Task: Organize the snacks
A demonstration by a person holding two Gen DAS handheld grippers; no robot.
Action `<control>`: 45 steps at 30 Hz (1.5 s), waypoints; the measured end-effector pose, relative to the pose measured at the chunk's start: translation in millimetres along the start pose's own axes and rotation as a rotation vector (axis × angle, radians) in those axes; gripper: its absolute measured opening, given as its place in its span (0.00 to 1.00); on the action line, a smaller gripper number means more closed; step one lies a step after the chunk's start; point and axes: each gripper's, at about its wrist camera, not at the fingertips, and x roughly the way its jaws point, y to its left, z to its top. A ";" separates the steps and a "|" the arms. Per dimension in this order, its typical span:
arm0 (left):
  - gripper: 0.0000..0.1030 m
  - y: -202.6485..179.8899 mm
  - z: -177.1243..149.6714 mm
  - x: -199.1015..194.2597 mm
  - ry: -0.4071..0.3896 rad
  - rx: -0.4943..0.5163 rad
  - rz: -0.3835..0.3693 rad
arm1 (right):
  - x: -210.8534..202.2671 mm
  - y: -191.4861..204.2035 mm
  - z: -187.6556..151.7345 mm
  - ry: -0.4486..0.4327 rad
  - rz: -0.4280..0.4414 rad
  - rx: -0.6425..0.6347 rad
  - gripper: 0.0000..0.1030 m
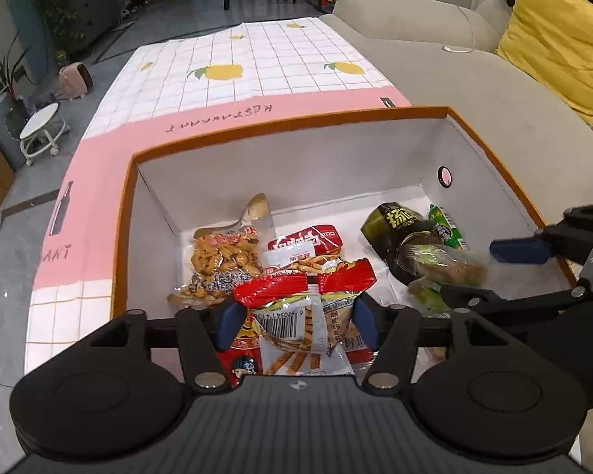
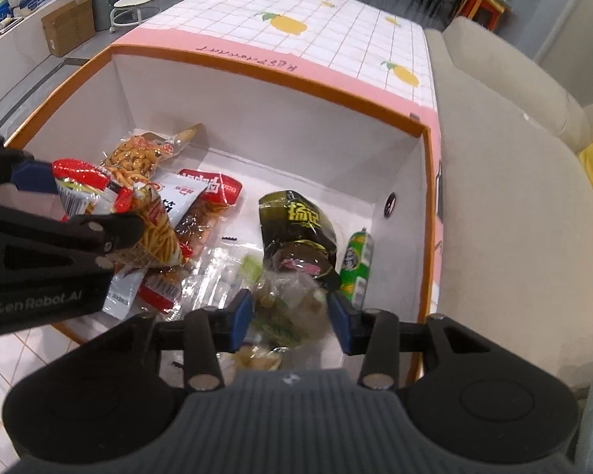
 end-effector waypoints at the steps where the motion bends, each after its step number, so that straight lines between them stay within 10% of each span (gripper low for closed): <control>1: 0.74 0.2 0.3 -1.2 -0.002 0.001 0.001 | -2.2 1.0 0.5 -0.009 -0.004 -0.005 0.48; 14: 0.87 12.1 5.6 -45.8 -0.160 -0.043 0.031 | -37.8 5.0 1.1 -0.107 -0.027 0.003 0.75; 30: 0.87 8.5 -17.6 -143.0 -0.404 -0.025 0.071 | -132.9 14.3 -20.8 -0.338 -0.011 0.069 0.80; 45: 0.87 -7.3 -89.8 -204.1 -0.553 -0.034 0.184 | -227.2 36.8 -110.9 -0.565 0.052 0.167 0.85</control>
